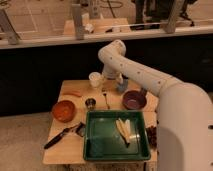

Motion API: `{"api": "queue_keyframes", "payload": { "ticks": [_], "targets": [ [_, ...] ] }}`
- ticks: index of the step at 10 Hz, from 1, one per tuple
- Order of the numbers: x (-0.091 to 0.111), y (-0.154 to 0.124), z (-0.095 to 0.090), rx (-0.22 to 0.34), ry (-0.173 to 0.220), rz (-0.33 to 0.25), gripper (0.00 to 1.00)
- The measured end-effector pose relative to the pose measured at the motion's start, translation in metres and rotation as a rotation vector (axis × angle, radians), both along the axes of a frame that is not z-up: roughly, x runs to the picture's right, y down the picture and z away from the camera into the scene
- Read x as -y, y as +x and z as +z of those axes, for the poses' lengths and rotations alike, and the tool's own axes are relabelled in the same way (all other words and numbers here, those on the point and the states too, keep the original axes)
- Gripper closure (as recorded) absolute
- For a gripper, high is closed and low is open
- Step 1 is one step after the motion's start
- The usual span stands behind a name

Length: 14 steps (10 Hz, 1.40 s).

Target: Place fork in red bowl

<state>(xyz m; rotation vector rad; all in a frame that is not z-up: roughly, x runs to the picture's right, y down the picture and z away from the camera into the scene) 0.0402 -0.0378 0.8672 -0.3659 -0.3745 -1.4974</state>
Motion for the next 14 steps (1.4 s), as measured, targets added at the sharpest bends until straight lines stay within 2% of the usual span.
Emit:
{"api": "queue_keyframes", "payload": {
  "ticks": [3,7,11,14],
  "targets": [
    [-0.03,-0.015,0.044,0.058,-0.052,-0.038,0.2],
    [-0.052,-0.018,0.079,0.077,-0.1,-0.043,0.2],
    [-0.073,-0.02,0.098,0.085,-0.147,-0.035,0.2],
    [-0.086,-0.026,0.107,0.084,-0.168,-0.05,0.2]
  ]
}}
